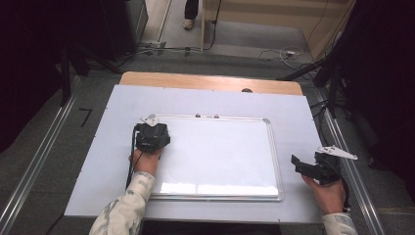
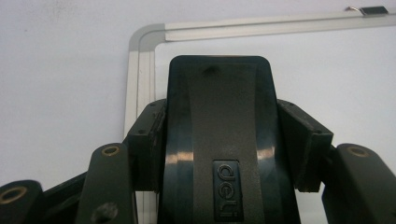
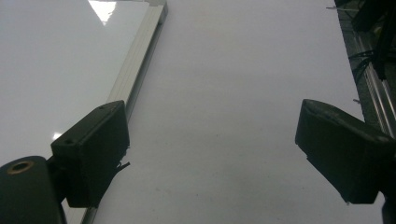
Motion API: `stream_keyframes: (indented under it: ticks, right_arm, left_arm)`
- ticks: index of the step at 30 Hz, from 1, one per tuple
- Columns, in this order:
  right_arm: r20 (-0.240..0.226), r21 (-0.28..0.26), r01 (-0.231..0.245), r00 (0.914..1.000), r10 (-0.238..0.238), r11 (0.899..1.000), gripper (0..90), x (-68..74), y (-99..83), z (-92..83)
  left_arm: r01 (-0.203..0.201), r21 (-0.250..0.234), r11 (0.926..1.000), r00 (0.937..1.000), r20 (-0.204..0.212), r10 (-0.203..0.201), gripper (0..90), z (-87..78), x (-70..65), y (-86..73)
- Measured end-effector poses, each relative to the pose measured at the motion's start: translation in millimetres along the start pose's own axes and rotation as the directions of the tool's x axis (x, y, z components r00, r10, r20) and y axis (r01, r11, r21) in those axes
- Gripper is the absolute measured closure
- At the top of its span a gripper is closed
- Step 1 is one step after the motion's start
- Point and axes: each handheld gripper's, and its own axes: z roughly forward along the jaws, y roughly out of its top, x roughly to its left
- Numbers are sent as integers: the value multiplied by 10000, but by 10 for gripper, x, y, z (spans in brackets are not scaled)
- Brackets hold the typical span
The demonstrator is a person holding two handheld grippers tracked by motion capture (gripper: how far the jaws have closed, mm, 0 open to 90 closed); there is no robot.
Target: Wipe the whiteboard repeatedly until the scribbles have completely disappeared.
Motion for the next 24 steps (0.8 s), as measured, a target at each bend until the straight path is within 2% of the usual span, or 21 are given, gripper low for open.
stream_keyframes:
  ticks: [6, 13, 18, 24]
  right_arm:
    - [-8, -1, 12, 10000, -12, 10000, 84, 19, 5, -4]
    - [-75, 4, 79, 9999, -79, 10000, 84, 47, 22, 18]
    - [-83, 44, 105, 9999, -105, 9999, 84, 49, 24, 29]
    - [-74, 105, 114, 9999, -113, 9999, 84, 31, 10, 39]
  left_arm:
    - [-290, 21, 9996, 9994, 207, 289, 412, -90, -94, -87]
    - [-485, -30, 9988, 9978, 447, 486, 412, -68, -267, -77]
    - [-423, -12, 9991, 9985, 351, 423, 411, 20, -266, 11]
    - [-318, -28, 9995, 9992, 232, 318, 411, 73, -172, 62]
